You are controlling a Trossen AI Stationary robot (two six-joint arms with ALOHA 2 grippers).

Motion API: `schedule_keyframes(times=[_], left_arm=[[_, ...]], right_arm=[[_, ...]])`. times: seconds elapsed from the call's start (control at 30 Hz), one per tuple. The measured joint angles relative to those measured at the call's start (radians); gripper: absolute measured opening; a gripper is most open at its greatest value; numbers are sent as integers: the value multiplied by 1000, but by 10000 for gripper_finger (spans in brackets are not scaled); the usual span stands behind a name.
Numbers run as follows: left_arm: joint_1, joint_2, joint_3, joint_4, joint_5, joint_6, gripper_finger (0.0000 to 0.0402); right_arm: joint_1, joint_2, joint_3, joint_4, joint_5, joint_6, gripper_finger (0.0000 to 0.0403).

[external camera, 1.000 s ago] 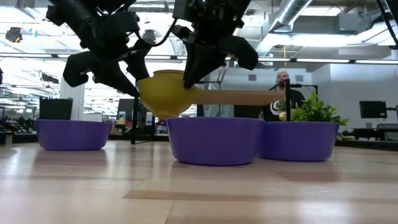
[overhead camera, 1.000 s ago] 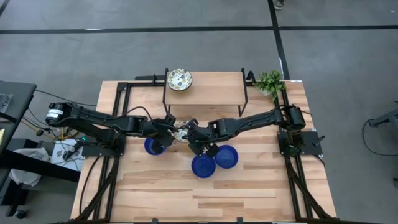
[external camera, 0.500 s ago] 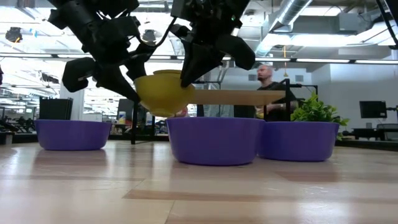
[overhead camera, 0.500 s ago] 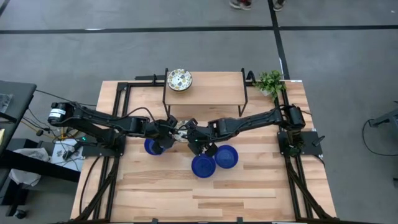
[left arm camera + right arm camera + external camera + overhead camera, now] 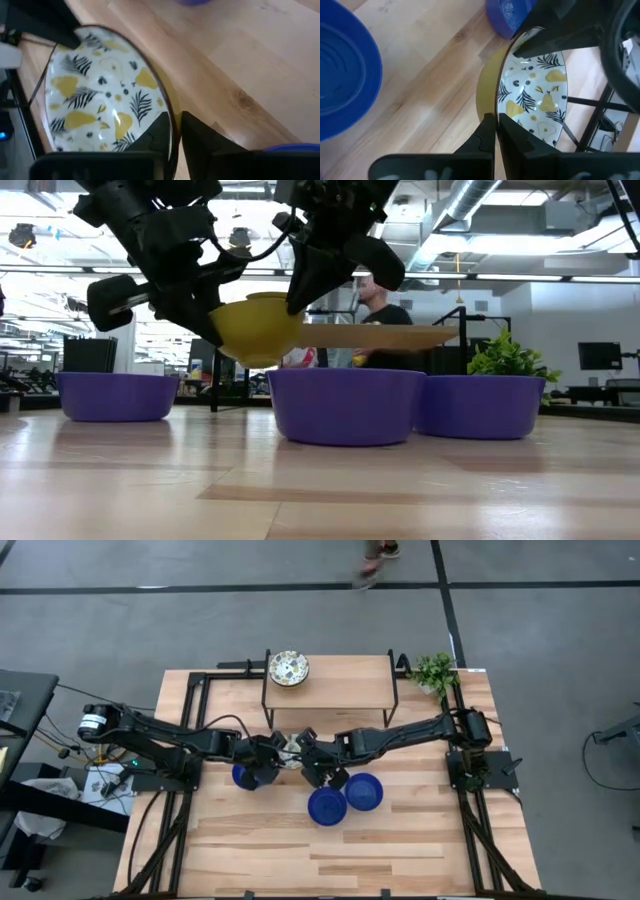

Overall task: Pick & Place Mini bowls
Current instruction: Stack the white patterned bowl on top of the white patterned bowl on the shelf

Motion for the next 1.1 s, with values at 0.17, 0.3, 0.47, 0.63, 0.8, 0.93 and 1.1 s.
schedule_keyframes(times=[0.17, 0.3, 0.47, 0.63, 0.8, 0.93, 1.1], left_arm=[[-14, 1, -1, 0, -4, 22, 18], [-14, 1, -1, 1, -6, 21, 18], [-14, 1, -1, 5, -16, 15, 18], [-14, 0, -1, 5, -17, 10, 18], [-13, -2, 0, -7, -22, 9, 18], [-12, -4, 4, -8, -29, 2, 18], [-13, -5, 4, -13, -46, 2, 18]], right_arm=[[3, -1, 1, 3, -2, -26, 0], [4, -1, 1, 3, 0, -12, 6], [3, 0, 0, 1, 20, -4, 35], [4, 0, -2, -1, 20, -4, 74], [7, 3, -3, -2, 50, -4, 110], [20, 5, 1, -16, 147, -5, 133], [20, 6, 35, -68, 196, 35, 147]])
